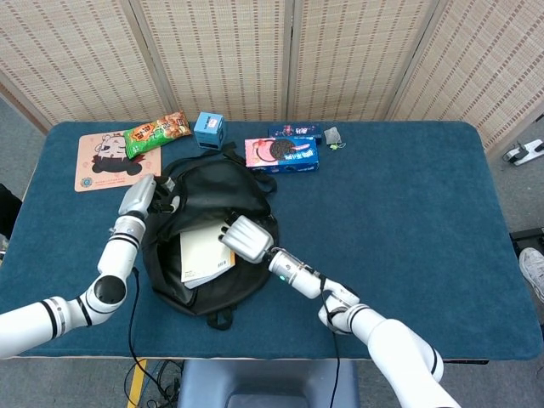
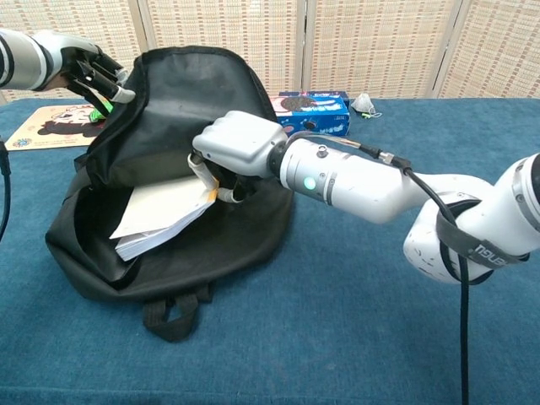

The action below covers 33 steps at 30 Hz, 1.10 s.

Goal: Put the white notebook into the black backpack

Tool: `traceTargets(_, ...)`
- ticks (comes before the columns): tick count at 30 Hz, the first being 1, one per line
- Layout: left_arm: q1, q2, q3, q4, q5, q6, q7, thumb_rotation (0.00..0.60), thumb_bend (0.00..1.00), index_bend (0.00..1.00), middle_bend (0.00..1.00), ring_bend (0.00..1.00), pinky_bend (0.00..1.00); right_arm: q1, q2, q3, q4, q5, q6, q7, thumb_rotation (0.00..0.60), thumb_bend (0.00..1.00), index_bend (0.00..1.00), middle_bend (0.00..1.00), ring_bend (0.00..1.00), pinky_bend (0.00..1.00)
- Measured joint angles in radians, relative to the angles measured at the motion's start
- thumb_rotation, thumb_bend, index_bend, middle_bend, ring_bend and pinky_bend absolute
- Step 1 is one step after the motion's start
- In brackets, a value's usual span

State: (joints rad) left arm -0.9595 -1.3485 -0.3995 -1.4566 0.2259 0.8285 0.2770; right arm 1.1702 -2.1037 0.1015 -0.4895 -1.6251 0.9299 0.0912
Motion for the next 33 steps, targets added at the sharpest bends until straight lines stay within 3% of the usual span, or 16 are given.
traceTargets(2,0.001,0.003,0.001,-0.004,0.002,0.001,-0.005,0.6,0.65,0.78,0.39,0.36,0.33,-0.005,0.006,-0.002,-0.012,0.003,-0.002,-0.01,0.6,0.42,0.17,0.32,0.2,0.16)
traceTargets(4,0.003,0.005,0.003,-0.007,0.005,0.002,-0.011,0.6,0.65,0.78,0.39,0.36,0.33,-0.012,0.017,-0.001,-0.037,0.01,-0.004,-0.021,0.6,0.41,0.06,0.27,0.16,0.14)
traceTargets(6,0.006,0.007,0.006,-0.011,0.01,0.002,-0.018,0.6,0.65,0.78,0.39,0.36,0.33,-0.021,0.034,-0.001,-0.072,0.016,-0.006,-0.03,0.6,0.39,0.01,0.22,0.13,0.13)
traceTargets(11,0.013,0.01,0.014,-0.021,0.023,0.004,-0.031,0.6,0.64,0.77,0.39,0.36,0.33,-0.043,0.095,-0.005,-0.179,0.027,-0.011,-0.089,0.6,0.31,0.0,0.1,0.05,0.09)
traceTargets(21,0.059,0.046,0.035,-0.116,0.096,0.047,-0.063,0.6,0.63,0.7,0.38,0.36,0.33,-0.128,0.305,-0.022,-0.509,0.035,0.049,-0.206,0.6,0.29,0.0,0.1,0.03,0.08)
traceTargets(28,0.119,0.082,0.058,-0.231,0.185,0.114,-0.093,0.6,0.63,0.51,0.35,0.36,0.33,-0.237,0.516,-0.047,-0.771,0.034,0.153,-0.261,0.6,0.29,0.0,0.13,0.03,0.08)
traceTargets(33,0.174,0.105,0.094,-0.322,0.298,0.181,-0.105,0.6,0.56,0.34,0.33,0.34,0.33,-0.346,0.68,-0.084,-0.922,0.026,0.248,-0.292,0.6,0.29,0.0,0.14,0.03,0.08)
